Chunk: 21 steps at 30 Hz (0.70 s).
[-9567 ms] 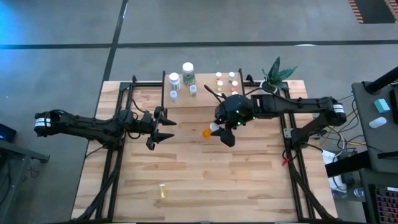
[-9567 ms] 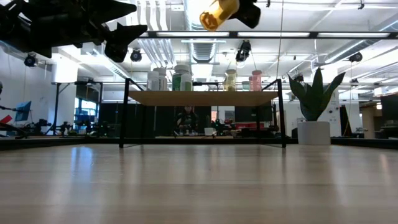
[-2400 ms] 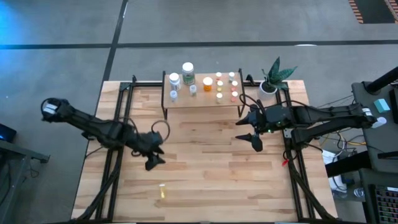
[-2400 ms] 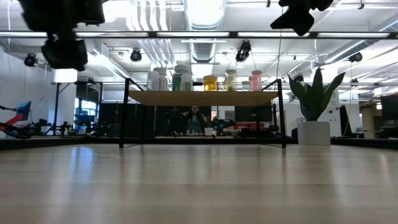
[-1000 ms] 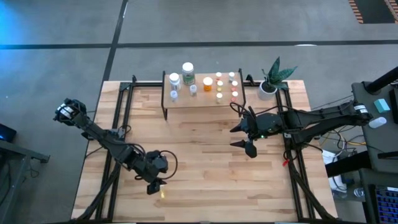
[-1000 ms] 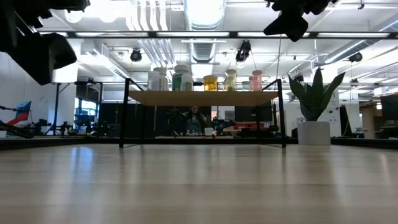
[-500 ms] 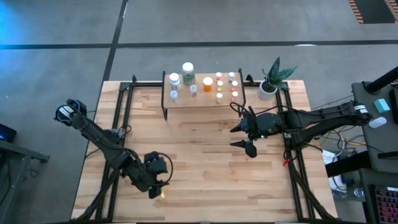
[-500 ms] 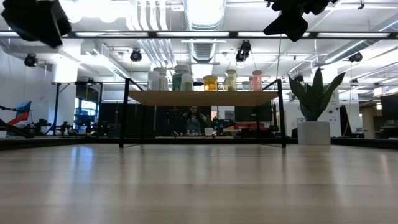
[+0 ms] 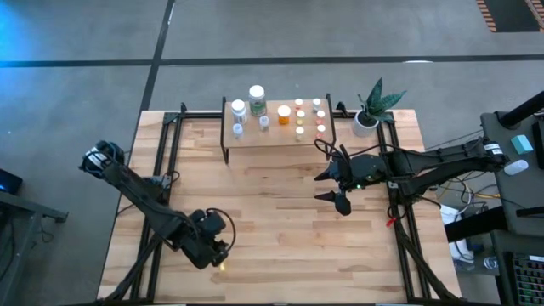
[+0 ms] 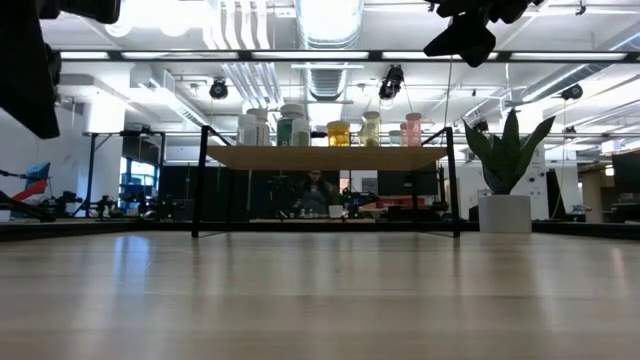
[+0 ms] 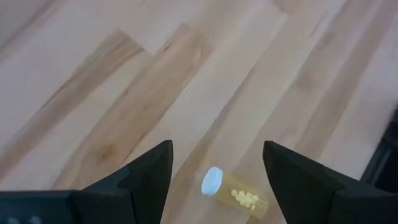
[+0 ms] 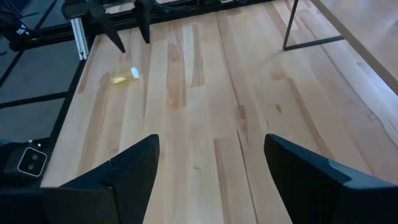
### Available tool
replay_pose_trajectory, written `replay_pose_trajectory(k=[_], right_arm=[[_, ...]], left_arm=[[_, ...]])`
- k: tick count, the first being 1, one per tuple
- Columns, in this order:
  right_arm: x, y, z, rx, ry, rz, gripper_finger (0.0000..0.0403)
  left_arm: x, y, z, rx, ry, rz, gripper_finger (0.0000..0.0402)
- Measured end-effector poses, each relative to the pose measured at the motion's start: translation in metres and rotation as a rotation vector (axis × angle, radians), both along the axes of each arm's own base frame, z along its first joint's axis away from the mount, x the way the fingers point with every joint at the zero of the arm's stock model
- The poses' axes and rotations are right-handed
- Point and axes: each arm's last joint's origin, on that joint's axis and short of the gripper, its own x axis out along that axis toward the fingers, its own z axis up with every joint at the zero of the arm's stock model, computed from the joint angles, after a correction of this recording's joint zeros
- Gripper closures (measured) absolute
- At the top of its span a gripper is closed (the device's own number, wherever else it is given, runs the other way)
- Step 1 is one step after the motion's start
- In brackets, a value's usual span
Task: Pick and place medicine bottles onto shelf by color
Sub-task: Put the yellow pill bottle on the shelf
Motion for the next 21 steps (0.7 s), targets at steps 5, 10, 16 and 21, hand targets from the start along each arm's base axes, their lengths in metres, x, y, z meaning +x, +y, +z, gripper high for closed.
replay_pose_trajectory(k=[5,10,16,21], right_arm=[[0.000,0.000,0.000,0.000,0.000,0.001,0.0124],[0.000,0.000,0.000,0.000,0.000,0.001,0.0124],[0.000,0.000,0.000,0.012,0.001,-0.007,0.0124],[0.000,0.002,0.000,0.038,0.004,-0.014,0.0124]], left_arm=[[0.003,-0.004,-0.015,-0.017,0.050,0.078,0.0169],[0.006,-0.012,-0.030,-0.102,0.159,0.109,0.0169],[0.003,-0.025,-0.032,-0.127,0.180,0.096,0.0169],[0.000,-0.034,-0.037,-0.165,0.179,0.149,0.0169]])
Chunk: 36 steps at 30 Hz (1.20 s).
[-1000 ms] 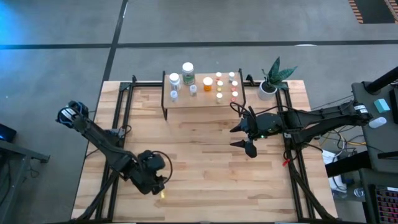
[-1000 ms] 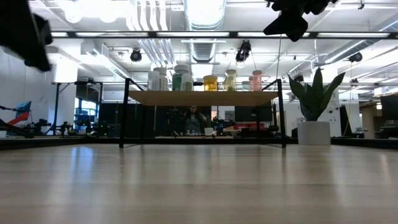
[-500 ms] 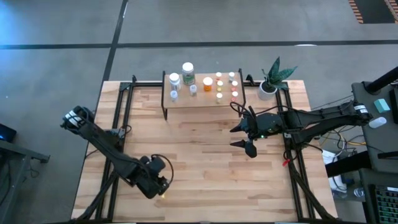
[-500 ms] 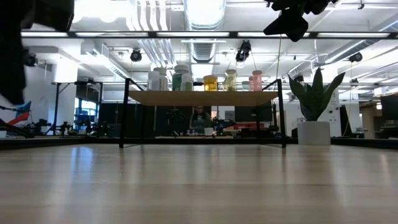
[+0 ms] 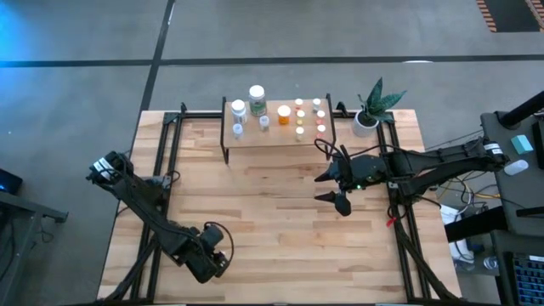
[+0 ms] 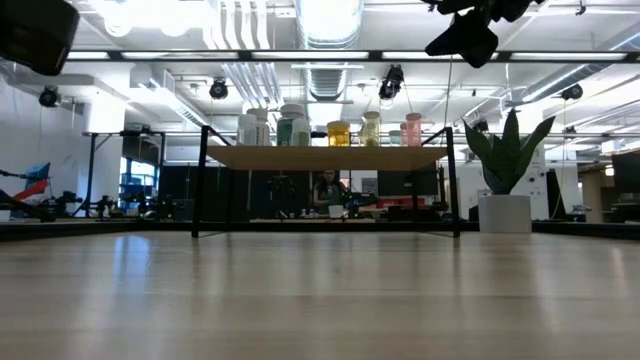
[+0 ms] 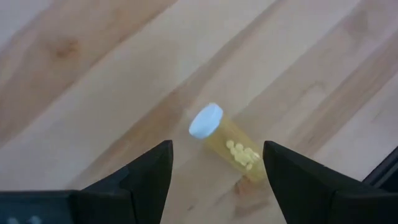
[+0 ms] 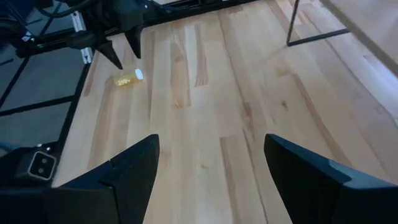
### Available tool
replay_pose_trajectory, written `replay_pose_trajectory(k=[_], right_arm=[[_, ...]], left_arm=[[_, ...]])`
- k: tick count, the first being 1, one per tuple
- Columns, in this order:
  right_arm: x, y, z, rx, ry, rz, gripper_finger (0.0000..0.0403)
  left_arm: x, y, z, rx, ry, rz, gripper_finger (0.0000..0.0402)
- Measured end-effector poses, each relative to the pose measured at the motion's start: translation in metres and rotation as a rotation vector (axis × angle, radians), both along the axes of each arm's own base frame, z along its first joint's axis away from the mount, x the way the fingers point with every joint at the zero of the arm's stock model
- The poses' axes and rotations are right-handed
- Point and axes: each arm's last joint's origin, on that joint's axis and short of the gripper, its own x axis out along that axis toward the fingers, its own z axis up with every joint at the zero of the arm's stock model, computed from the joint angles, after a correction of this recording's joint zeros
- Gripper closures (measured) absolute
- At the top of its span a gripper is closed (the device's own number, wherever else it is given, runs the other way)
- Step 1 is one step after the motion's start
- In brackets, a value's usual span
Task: Pick and place medicine bottles onto shelf by color
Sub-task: Put the yellow pill bottle on the shelf
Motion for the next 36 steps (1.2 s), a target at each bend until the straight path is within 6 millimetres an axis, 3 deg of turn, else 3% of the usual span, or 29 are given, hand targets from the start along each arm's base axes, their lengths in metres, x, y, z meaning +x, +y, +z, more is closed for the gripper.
replay_pose_trajectory(k=[7,13,19,31,36], right_arm=[[-0.001,0.009,0.000,0.007,-0.001,0.033,0.0124],[-0.003,0.019,0.001,0.022,-0.005,0.061,0.0124],[-0.006,0.030,0.001,0.007,-0.011,0.042,0.0124],[-0.008,0.043,0.005,-0.002,-0.061,0.062,0.0124],[-0.008,0.043,0.005,-0.002,-0.063,0.061,0.0124]], left_arm=[[0.009,-0.012,-0.012,-0.056,-0.036,0.026,0.0169],[0.012,-0.018,-0.036,-0.068,0.070,0.060,0.0169],[0.014,-0.021,-0.043,-0.057,0.080,0.051,0.0175],[0.011,-0.017,-0.044,-0.009,0.095,0.006,0.0301],[0.012,-0.018,-0.040,0.018,0.059,-0.021,0.0329]])
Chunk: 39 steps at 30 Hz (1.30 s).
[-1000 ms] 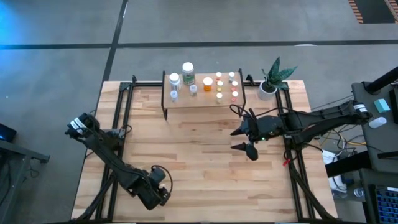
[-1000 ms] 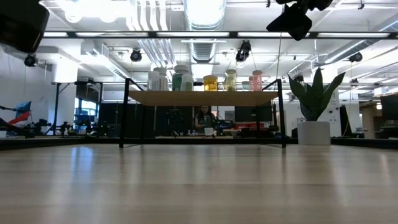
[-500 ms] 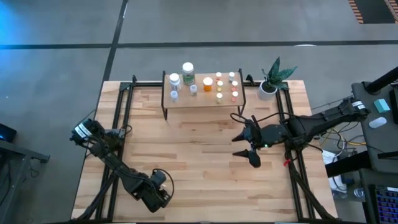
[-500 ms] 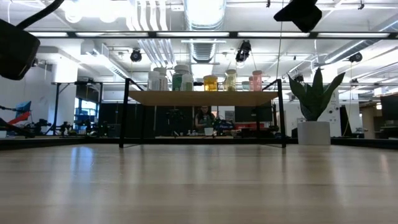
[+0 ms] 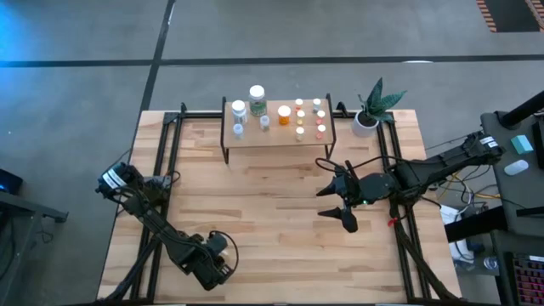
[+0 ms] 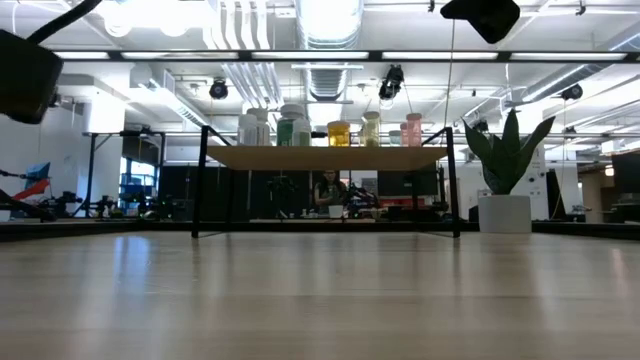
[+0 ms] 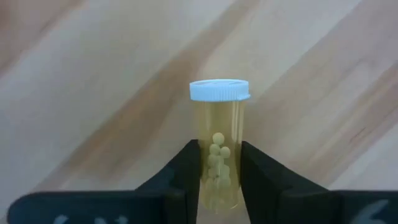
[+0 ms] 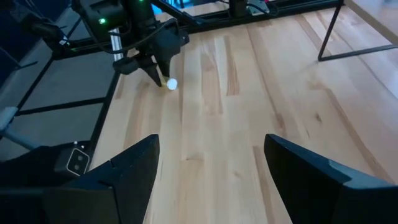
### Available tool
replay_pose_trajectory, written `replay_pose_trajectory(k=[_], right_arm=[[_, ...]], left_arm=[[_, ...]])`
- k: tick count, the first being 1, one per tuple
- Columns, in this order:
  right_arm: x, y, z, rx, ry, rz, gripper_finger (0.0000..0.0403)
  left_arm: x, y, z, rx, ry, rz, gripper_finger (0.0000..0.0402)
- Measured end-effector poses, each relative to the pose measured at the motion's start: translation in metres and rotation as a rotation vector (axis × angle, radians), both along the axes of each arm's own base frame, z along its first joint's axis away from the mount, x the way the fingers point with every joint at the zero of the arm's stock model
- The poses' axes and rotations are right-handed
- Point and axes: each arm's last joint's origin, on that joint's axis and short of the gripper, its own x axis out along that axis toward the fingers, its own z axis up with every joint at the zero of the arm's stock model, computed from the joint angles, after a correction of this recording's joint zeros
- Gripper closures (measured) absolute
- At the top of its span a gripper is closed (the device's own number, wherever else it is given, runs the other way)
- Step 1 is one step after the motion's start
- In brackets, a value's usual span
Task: Pick and place medicine bottles onto shelf by color
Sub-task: Put the yellow pill bottle on the shelf
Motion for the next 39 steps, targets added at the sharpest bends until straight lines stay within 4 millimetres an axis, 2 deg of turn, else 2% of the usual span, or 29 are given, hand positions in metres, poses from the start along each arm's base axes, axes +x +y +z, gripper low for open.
replay_pose_trajectory(k=[7,14,18,21,24,29,35,39], right_arm=[[0.000,0.000,0.001,-0.002,-0.006,0.002,0.0124],[0.003,0.001,0.006,-0.047,-0.081,0.036,0.0124],[0.005,0.002,0.011,-0.073,-0.140,0.054,0.0124],[0.005,0.002,0.012,-0.096,-0.149,0.065,0.0124],[0.005,0.002,0.012,-0.108,-0.151,0.071,0.0124],[0.002,0.003,0.014,-0.094,-0.157,0.100,0.0124],[-0.008,0.008,0.022,-0.080,-0.197,0.145,0.0124],[-0.015,0.011,0.026,-0.077,-0.220,0.171,0.0124]], left_arm=[[0.002,0.007,0.018,0.135,-0.190,-0.022,0.0321],[0.015,0.034,0.048,0.573,-0.531,0.021,0.0319],[0.031,0.060,0.067,0.777,-0.615,0.085,0.0319],[0.048,0.082,0.079,0.883,-0.617,0.092,0.0319],[0.070,0.103,0.090,0.913,-0.644,0.093,0.0319],[0.107,0.132,0.107,0.842,-0.796,-0.072,0.0319],[0.128,0.167,0.115,0.986,-0.894,-0.020,0.0319],[0.136,0.198,0.106,1.081,-0.972,0.047,0.0319]])
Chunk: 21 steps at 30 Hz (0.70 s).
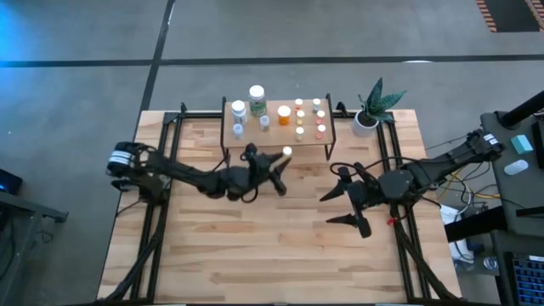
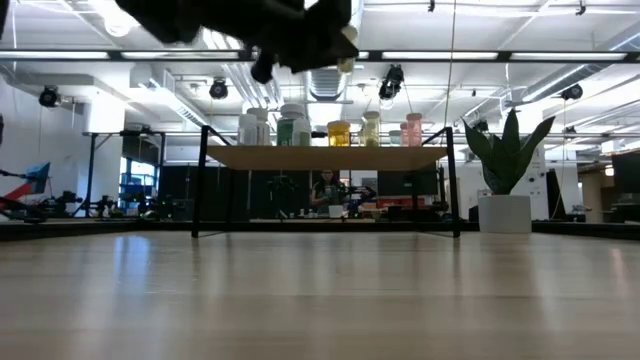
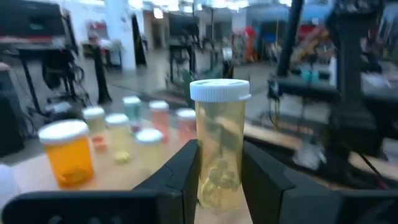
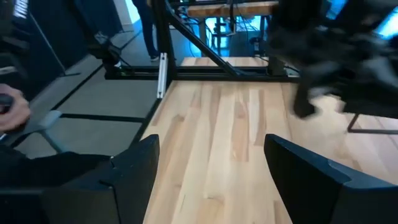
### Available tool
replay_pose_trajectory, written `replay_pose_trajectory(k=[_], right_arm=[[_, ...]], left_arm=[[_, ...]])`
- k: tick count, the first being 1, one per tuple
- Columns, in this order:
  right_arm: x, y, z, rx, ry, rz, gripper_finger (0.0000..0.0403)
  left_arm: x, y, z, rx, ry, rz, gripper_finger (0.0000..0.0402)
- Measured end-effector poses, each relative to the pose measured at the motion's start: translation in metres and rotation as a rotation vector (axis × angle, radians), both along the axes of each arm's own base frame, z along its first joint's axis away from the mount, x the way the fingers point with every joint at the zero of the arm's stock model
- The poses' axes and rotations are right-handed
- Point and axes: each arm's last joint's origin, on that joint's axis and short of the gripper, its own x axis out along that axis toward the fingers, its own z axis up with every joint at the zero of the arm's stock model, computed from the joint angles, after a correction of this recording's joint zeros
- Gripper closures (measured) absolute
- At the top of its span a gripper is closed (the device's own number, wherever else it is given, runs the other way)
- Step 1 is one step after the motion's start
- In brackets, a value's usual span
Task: Pick and place medicine bottles onto shelf by color
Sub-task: Put the yellow pill bottle on the shelf
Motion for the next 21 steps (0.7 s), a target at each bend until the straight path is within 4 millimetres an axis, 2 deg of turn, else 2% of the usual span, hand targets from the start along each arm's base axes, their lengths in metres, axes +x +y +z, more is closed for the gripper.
replay_pose_trajectory(k=[6,11,15,21], right_arm=[[-0.003,0.002,0.001,-0.010,-0.003,0.011,0.0124],[-0.003,0.002,0.001,-0.039,-0.010,0.021,0.0124],[-0.003,0.002,0.001,-0.048,-0.013,0.023,0.0124],[-0.003,0.002,0.001,-0.061,-0.018,0.028,0.0124]], left_arm=[[0.010,0.042,-0.019,0.014,-0.056,0.093,0.0319],[0.021,0.066,-0.031,0.017,-0.061,0.149,0.0319],[0.026,0.077,-0.041,0.017,-0.049,0.180,0.0319],[0.026,0.084,-0.048,0.007,-0.069,0.300,0.0319]])
